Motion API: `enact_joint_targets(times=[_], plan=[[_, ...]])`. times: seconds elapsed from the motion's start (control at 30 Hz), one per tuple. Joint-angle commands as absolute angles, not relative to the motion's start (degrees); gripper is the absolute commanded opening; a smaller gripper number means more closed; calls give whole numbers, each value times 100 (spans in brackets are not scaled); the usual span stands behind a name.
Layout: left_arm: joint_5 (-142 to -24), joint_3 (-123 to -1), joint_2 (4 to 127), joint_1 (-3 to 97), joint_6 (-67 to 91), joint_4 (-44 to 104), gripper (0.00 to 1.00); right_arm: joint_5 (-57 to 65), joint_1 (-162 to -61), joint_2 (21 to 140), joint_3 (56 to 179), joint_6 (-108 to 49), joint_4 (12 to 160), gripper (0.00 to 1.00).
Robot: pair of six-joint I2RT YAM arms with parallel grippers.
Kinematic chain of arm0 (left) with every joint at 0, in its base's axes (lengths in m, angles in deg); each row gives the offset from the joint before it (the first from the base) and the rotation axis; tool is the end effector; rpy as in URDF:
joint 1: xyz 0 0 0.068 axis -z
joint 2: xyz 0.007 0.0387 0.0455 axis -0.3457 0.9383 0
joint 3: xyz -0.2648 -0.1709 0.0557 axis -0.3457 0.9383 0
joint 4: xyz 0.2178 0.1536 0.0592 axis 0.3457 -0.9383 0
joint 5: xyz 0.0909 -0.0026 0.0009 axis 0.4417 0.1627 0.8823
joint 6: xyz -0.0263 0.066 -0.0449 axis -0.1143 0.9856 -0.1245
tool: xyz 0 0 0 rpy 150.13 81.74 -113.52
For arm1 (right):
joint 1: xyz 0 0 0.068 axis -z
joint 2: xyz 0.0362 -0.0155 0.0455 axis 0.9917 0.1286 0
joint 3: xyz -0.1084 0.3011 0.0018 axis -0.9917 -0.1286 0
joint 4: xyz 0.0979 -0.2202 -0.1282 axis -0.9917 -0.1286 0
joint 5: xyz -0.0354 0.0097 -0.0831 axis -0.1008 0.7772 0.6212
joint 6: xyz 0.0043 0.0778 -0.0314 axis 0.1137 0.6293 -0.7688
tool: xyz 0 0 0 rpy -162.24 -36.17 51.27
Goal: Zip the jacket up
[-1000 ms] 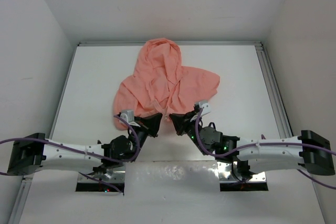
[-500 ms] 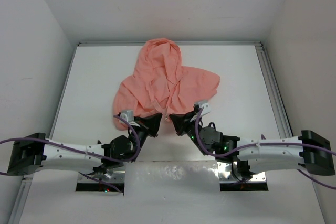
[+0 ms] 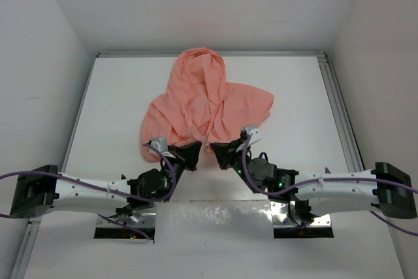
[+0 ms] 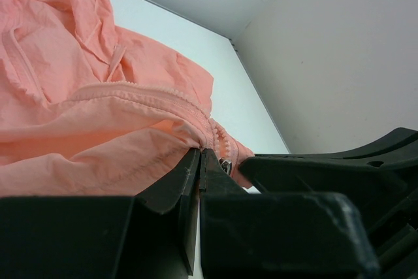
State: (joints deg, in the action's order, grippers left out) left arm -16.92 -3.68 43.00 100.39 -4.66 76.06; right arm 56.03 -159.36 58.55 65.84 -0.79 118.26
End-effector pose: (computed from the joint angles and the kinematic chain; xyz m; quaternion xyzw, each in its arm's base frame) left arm 0.0925 -0.1684 0.2637 -0.0764 0.6737 -0.3520 0.6452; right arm 0.1032 0.2118 0.2769 0.0108 0.7194 0.3753 0.5844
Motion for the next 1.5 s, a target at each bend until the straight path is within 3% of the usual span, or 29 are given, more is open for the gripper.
enact_joint_targets(times=[0.0,1.47], plan=[[-1656,-495,4327,10091,-530,7738,0,5556,-15978,5760,6697,-70,11903,0],[-1797,-478,4291,9959,-627,7720,0,5406,-15986,5725,6750,-122,11763,0]])
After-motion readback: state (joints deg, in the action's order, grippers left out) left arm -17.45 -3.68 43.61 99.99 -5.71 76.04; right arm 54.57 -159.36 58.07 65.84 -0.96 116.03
